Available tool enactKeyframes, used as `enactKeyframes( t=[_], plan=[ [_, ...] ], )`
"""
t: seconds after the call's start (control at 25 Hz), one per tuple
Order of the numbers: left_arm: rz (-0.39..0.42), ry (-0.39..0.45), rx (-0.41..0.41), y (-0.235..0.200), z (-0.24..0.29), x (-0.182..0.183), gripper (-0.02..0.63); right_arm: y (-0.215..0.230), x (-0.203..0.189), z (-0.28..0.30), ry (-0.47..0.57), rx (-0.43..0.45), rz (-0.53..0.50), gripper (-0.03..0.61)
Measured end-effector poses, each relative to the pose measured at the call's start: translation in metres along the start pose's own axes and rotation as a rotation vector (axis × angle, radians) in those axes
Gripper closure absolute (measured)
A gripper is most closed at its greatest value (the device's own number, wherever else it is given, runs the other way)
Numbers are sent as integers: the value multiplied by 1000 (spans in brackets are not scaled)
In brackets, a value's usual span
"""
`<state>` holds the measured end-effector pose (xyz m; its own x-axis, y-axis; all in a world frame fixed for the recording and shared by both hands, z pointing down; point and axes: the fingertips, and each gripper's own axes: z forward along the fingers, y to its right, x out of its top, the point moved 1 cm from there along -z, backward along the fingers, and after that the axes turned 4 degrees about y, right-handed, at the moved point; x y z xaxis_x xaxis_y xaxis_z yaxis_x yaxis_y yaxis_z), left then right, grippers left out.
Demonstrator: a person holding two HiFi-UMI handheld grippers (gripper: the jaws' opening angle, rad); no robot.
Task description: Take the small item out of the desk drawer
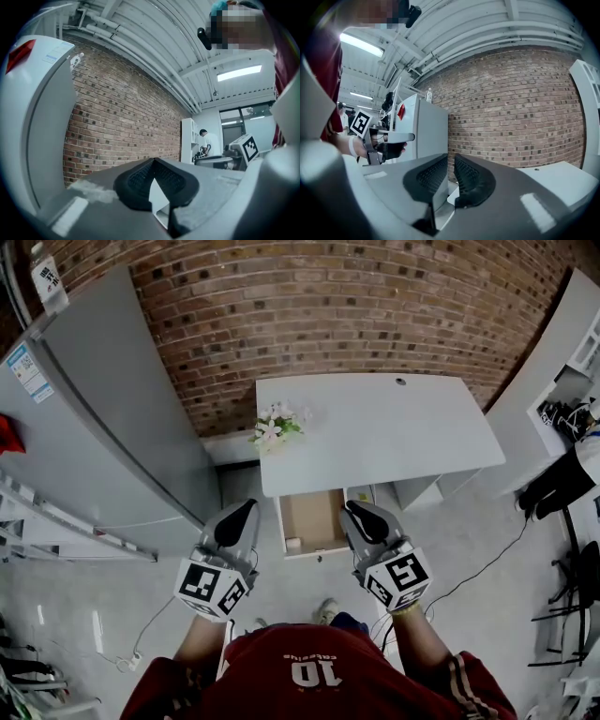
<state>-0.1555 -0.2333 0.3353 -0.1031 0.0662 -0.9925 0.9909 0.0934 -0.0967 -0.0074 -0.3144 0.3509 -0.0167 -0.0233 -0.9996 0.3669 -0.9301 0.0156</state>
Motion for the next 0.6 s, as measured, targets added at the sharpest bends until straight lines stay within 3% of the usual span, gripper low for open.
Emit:
enactKeyframes(
  t=[0.16, 0.28, 0.6],
  plan=[
    [1, -2, 5, -1, 2, -1, 611, -2, 0, 2, 21, 40, -19, 501],
    [10, -6, -2, 1, 4, -2, 611, -6, 1, 4, 33, 78, -17, 415],
    [30, -24, 11, 2, 10, -13, 611, -1, -18, 15, 14, 137, -45, 405]
  ],
)
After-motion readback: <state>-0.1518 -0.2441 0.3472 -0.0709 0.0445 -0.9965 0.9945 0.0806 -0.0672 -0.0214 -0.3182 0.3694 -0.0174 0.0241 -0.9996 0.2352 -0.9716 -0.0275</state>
